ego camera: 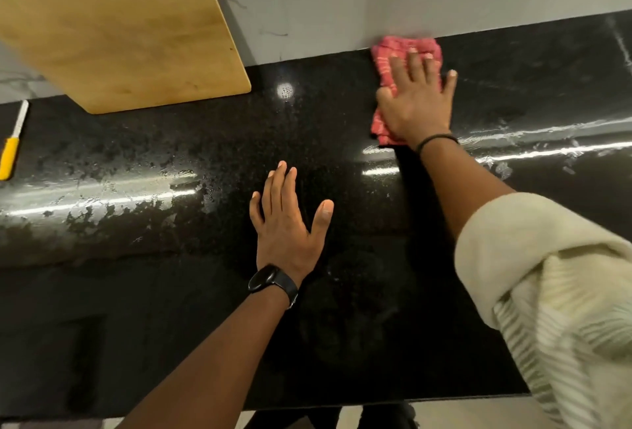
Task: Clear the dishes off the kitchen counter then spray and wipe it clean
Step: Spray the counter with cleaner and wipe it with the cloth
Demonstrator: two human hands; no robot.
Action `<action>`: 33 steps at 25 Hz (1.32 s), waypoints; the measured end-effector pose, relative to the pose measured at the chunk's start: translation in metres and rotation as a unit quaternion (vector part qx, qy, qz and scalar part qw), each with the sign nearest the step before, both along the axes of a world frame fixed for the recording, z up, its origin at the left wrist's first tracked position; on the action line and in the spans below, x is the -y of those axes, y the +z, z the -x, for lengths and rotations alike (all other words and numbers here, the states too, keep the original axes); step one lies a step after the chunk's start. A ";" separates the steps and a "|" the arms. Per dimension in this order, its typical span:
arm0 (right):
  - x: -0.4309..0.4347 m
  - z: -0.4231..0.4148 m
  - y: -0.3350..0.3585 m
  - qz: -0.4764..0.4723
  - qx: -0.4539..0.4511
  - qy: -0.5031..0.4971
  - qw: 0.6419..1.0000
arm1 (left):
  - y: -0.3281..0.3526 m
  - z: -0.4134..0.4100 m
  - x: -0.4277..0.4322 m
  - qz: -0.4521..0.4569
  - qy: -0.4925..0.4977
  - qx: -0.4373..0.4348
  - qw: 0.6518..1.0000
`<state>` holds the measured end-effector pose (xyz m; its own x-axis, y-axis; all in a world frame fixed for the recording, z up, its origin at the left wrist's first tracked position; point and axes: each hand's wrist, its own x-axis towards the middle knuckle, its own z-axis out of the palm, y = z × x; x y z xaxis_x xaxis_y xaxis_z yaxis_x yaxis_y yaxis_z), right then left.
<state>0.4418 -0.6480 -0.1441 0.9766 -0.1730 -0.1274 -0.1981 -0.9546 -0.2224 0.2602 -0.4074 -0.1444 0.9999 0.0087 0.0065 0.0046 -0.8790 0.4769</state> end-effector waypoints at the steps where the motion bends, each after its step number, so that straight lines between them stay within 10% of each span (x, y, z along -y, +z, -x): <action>1: 0.017 0.017 0.001 -0.005 0.000 -0.038 0.999 | 0.000 0.001 0.000 0.001 -0.001 0.000 1.000; 9: -0.054 0.178 0.006 -0.009 -0.004 -0.077 0.997 | 0.001 0.001 0.002 -0.010 -0.007 -0.003 1.000; 18: -0.043 0.088 0.003 -0.017 0.010 0.093 0.995 | 0.001 -0.005 0.002 -0.006 0.003 0.006 1.000; 27: 0.041 0.282 0.007 -0.005 -0.025 -0.145 0.989 | -0.005 -0.003 0.000 -0.015 0.004 0.015 1.000; 33: -0.056 0.303 0.005 -0.001 -0.020 0.059 0.998 | -0.007 -0.004 0.001 -0.003 0.011 0.028 1.000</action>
